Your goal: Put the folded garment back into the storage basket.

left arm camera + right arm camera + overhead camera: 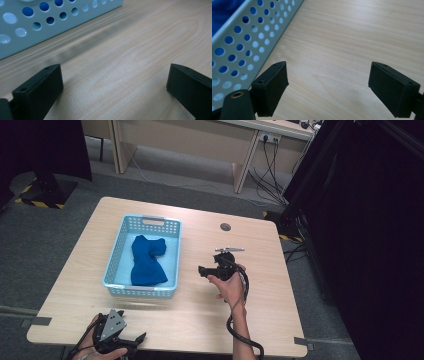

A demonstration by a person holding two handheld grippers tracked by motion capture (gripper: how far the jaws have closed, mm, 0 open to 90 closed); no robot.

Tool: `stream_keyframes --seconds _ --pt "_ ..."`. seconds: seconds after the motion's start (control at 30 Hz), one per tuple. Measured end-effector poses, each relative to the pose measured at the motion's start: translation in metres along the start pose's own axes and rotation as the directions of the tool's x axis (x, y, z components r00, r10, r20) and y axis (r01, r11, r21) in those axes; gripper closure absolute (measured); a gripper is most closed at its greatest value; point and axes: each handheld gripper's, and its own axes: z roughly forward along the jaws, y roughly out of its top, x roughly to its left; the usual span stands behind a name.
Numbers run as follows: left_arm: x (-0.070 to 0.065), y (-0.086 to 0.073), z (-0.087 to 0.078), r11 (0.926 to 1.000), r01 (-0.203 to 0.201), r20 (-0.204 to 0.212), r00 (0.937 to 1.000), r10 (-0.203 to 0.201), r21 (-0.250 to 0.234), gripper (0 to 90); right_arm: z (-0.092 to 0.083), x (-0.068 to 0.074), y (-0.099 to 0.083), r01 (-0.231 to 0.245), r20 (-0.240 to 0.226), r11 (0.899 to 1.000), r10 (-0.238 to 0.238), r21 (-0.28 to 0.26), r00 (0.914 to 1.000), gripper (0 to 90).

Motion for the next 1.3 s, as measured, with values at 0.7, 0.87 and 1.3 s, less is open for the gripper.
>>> stream_keyframes --seconds 0.7,0.87,1.3 --pt "0.0 0.0 0.0 1.0 0.001 -0.001 1.0 -0.001 -0.001 0.0 0.001 -0.015 -0.019 -0.016 0.017 1.0 0.016 0.019 0.9997 16.4" --pt "0.0 0.0 0.0 1.0 0.001 -0.001 1.0 -0.001 -0.001 0.0 0.003 -0.02 -0.024 -0.027 0.019 0.999 0.027 0.026 0.9995 16.4" --pt "0.0 0.0 0.0 1.0 0.001 -0.001 1.0 -0.001 -0.001 0.0 0.003 -0.026 -0.036 -0.033 0.025 0.999 0.033 0.03 0.9992 16.4"
